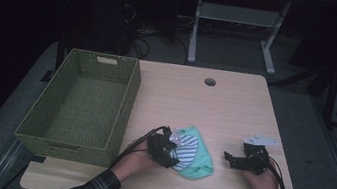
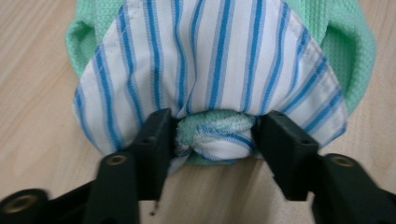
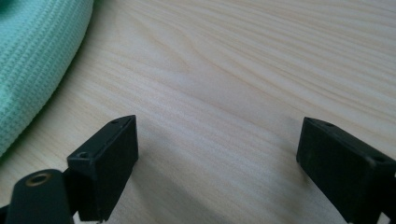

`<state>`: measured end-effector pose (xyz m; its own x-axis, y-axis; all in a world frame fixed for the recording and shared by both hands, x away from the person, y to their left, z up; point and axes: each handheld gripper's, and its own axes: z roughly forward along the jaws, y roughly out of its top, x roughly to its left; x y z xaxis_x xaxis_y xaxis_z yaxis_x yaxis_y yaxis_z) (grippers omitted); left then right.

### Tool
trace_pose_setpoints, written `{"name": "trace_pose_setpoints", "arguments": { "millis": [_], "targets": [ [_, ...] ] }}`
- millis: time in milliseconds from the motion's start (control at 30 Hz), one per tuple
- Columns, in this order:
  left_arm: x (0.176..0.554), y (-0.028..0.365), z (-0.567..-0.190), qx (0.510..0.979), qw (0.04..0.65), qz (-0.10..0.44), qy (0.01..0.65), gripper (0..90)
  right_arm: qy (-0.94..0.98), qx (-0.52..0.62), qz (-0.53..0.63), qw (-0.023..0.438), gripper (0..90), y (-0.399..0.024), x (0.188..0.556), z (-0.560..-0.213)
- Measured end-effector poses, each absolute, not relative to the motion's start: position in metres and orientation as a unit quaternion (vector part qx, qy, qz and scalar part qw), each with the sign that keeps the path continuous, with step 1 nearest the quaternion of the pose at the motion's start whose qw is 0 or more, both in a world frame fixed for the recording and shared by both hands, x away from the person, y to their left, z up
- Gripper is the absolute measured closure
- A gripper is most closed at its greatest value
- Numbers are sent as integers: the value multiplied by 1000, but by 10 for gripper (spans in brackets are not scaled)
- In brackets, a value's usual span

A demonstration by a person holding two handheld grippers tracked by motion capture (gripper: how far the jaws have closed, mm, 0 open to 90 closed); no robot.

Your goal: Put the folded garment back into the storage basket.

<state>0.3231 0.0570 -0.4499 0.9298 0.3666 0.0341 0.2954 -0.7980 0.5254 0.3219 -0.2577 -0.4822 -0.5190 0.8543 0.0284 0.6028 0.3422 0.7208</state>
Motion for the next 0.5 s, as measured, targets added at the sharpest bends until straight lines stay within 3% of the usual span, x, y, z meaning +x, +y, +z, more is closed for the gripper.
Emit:
{"name": "trace_pose_setpoints", "arguments": {
  "millis": [233, 500],
  "targets": [
    [329, 55, -448, 947, 261, 71, 175, 690, 798, 457, 348, 181, 122, -257, 322, -482],
    [337, 60, -448, 942, 277, 44, 186, 744, 797, 460, 347, 182, 118, -257, 322, -482]
  ]
}}
